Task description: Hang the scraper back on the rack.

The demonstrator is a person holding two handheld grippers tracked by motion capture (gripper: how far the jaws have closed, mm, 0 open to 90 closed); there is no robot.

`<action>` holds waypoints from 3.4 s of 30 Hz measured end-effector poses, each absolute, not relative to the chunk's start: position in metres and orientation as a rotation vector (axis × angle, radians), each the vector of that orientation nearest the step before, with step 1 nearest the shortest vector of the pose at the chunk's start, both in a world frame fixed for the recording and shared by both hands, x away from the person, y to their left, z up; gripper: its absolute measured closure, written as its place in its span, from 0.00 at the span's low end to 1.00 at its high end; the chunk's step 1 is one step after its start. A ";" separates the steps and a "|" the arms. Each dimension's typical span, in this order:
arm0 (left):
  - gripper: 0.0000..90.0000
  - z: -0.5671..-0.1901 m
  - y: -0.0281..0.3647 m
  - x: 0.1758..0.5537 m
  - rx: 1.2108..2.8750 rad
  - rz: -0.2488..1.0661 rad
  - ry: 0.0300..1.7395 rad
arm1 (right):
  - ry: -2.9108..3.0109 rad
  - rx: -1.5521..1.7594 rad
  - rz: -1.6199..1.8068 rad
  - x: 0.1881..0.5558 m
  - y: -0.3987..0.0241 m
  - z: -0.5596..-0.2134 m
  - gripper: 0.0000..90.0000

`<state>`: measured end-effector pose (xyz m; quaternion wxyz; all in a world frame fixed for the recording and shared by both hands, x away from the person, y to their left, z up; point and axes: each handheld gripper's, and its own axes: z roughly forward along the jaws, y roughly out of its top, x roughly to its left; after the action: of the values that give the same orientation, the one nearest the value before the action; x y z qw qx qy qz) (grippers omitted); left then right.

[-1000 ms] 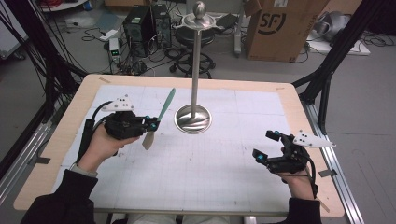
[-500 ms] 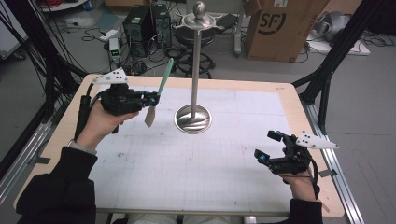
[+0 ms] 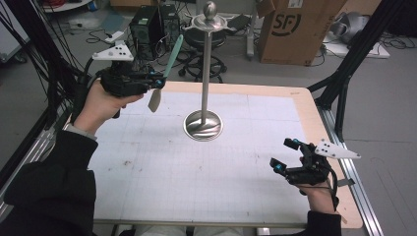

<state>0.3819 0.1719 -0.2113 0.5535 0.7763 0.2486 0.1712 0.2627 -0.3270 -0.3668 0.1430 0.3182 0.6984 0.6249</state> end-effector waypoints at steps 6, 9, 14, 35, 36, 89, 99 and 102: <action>0.89 -0.205 0.174 0.390 1.831 0.420 0.593 | 2.009 0.923 1.797 0.262 -0.329 -0.367 0.02; 0.89 -0.200 0.176 0.393 1.827 0.413 0.591 | 2.002 0.925 1.799 0.261 -0.330 -0.367 0.02; 0.89 -0.199 0.173 0.397 1.823 0.408 0.595 | 1.999 0.927 1.802 0.261 -0.331 -0.366 0.02; 0.89 -0.212 0.156 0.407 1.809 0.377 0.601 | 1.984 0.924 1.805 0.259 -0.334 -0.366 0.02; 0.89 -0.212 0.154 0.407 1.811 0.378 0.601 | 1.983 0.926 1.807 0.259 -0.334 -0.366 0.02; 0.08 -0.368 0.200 0.291 1.667 0.459 0.529 | 1.968 0.898 1.775 0.261 -0.338 -0.371 0.02; 0.08 -0.391 0.237 0.291 1.612 0.479 0.660 | 1.923 0.917 1.779 0.260 -0.355 -0.384 0.02; 0.08 -0.399 0.249 0.289 1.588 0.480 0.701 | 1.913 0.927 1.781 0.260 -0.357 -0.385 0.02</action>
<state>0.2891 0.2488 -0.3993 0.6213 0.6909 0.3048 0.2090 0.2596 -0.3566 -0.3845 0.1830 0.3285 0.6781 0.6315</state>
